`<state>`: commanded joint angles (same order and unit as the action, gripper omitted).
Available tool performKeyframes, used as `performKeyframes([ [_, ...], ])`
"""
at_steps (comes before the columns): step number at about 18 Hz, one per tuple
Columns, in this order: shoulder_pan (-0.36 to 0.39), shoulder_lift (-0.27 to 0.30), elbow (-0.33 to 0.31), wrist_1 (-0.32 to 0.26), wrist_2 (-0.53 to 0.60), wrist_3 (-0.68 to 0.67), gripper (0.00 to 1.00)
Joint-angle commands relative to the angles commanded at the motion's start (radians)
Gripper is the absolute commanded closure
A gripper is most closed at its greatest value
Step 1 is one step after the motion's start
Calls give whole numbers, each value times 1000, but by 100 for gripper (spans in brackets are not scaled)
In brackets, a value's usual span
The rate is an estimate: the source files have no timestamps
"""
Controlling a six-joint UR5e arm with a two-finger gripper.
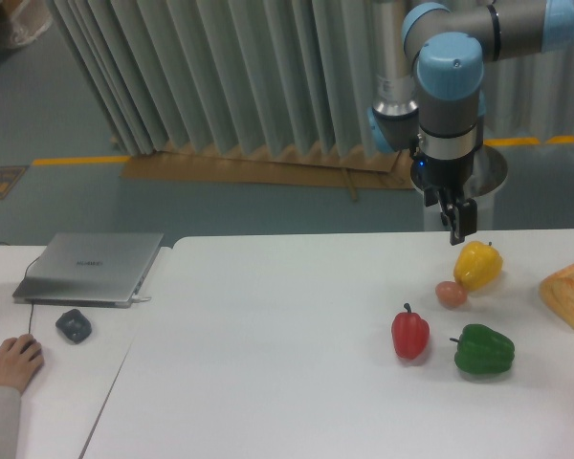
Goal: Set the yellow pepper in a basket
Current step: 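Lower the open gripper down onto the yellow bell pepper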
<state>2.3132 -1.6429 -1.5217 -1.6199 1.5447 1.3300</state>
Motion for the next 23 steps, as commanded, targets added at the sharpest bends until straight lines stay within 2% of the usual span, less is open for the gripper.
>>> performKeyframes([
  [5,-8,-5,-2,2,-5,-28,0],
  [6,-8,-5,-11,21,-5,-32,0],
  [9,-12,-5,-48,176,-25,-113,0],
  [12,-11,-9,-48,160,0,-115,0],
  [23,-9,-20,-31,153,3,-60,0],
])
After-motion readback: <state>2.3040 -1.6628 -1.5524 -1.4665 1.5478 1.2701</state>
